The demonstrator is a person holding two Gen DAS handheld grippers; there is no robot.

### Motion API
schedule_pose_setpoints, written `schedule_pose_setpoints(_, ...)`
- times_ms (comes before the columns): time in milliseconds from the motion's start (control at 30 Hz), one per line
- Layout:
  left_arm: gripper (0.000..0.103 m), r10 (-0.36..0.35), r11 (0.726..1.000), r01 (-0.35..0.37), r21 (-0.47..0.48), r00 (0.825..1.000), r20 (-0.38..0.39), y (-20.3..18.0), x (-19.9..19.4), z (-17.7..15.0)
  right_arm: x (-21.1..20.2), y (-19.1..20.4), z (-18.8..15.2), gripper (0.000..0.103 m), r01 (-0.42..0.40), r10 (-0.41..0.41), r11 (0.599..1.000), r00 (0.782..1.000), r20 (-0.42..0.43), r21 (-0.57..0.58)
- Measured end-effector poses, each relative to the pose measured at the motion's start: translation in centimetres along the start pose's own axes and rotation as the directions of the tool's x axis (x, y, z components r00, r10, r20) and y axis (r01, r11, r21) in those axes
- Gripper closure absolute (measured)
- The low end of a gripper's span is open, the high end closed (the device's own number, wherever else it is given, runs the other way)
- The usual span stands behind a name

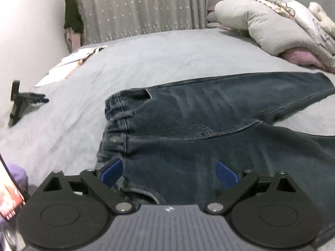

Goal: Fold clothes
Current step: 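Move both grippers to the jeans waistband beside each other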

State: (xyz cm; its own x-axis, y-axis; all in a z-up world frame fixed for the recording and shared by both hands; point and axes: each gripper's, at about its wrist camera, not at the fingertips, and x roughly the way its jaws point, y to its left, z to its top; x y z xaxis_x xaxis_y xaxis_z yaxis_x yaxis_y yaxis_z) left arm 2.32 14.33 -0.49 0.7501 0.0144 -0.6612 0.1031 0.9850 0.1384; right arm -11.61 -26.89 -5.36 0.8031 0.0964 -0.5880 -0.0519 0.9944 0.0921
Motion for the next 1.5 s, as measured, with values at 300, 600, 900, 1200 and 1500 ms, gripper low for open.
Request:
schedule_pose_setpoints(300,0.007,0.003,0.998,-0.005,-0.067,1.0,-0.03,0.7,2.5,1.6,3.5,5.8,4.0,0.0,-0.13,0.125,0.99,0.99,-0.071,-0.061)
schedule_pose_setpoints(600,0.008,-0.008,0.974,-0.009,-0.225,0.997,-0.077,2.5,5.5,2.6,7.1,9.5,7.8,0.0,-0.177,0.165,0.978,0.98,-0.113,-0.106)
schedule_pose_setpoints(900,0.007,0.025,0.967,-0.042,-0.25,0.997,-0.069,3.3,6.9,3.3,11.5,10.4,10.6,0.0,-0.185,0.159,0.968,0.975,-0.154,-0.169)
schedule_pose_setpoints(1200,0.007,0.035,0.974,-0.045,-0.223,0.998,-0.046,3.1,8.0,3.2,14.1,10.7,11.9,0.0,-0.229,0.199,0.954,0.966,-0.164,-0.195)
schedule_pose_setpoints(1500,0.007,0.043,0.991,-0.049,-0.123,0.998,-0.055,5.2,9.8,5.0,17.2,10.5,15.5,0.0,-0.301,0.274,0.933,0.949,-0.153,-0.198)
